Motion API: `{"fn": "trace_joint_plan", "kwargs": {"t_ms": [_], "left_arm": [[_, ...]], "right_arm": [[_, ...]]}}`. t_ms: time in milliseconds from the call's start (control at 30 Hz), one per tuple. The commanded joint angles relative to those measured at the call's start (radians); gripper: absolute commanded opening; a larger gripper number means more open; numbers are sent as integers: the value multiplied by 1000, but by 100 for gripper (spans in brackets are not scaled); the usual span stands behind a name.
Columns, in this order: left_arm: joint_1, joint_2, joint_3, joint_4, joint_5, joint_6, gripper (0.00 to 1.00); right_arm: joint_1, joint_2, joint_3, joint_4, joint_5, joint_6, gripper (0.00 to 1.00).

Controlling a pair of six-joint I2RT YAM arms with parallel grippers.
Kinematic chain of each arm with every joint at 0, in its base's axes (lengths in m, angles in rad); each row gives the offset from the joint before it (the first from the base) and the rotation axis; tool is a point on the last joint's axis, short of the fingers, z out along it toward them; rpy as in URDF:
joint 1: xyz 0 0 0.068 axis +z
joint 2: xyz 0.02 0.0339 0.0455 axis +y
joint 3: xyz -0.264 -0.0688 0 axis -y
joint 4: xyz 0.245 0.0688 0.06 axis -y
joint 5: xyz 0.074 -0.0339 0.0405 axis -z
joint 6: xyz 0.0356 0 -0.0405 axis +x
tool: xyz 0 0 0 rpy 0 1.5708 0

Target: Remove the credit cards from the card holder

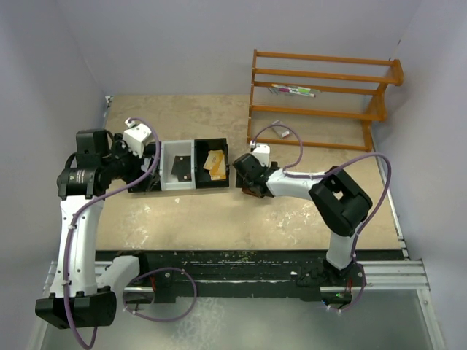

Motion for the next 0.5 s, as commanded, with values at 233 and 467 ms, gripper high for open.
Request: {"fn": "trace_joint_plan", "kwargs": {"t_ms": [233,467], "left_arm": [[5,-31,56,-14,25,-7,99],[4,-27,63,-23,62,-24,99]], "right_arm": [[49,-58,-144,38,8,-34,72],[51,-282,-238,120,-39,-188,57]]}}
